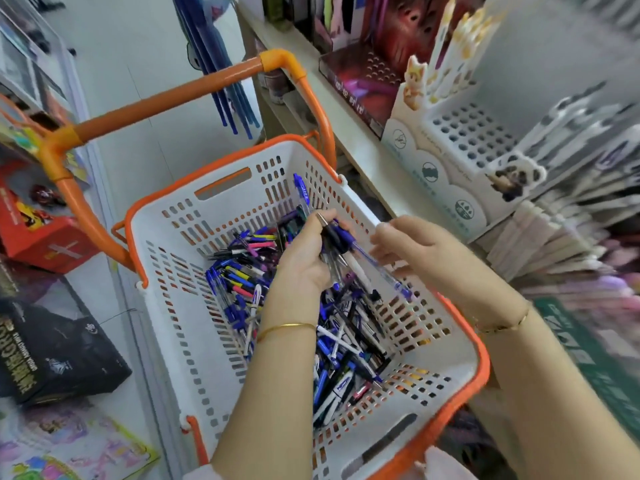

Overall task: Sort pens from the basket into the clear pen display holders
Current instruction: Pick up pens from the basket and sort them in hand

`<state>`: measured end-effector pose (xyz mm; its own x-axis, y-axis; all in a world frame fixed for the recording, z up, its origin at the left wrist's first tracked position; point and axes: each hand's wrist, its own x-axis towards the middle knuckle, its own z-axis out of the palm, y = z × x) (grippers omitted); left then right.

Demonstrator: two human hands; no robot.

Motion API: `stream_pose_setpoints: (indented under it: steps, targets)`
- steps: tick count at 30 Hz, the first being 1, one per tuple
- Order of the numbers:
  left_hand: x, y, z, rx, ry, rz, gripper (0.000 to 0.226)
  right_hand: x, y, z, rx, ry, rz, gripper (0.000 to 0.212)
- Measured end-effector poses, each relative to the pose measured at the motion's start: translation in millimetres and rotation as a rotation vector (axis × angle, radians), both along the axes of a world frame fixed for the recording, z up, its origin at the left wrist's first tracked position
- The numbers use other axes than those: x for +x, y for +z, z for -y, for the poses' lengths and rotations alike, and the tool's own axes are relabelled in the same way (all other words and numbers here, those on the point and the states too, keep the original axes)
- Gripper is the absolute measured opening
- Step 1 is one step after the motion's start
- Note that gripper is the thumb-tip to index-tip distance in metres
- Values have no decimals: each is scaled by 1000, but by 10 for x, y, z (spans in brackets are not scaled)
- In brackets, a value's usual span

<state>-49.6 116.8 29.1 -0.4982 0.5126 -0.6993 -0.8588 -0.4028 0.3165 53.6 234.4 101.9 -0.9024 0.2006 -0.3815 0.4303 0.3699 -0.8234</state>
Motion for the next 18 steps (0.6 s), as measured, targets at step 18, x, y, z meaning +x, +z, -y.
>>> stream_pose_setpoints:
  steps: [18]
  targets:
    - [1052, 937, -1586, 49, -166, -265, 38, 1141, 474, -774, 8, -372, -256, 15]
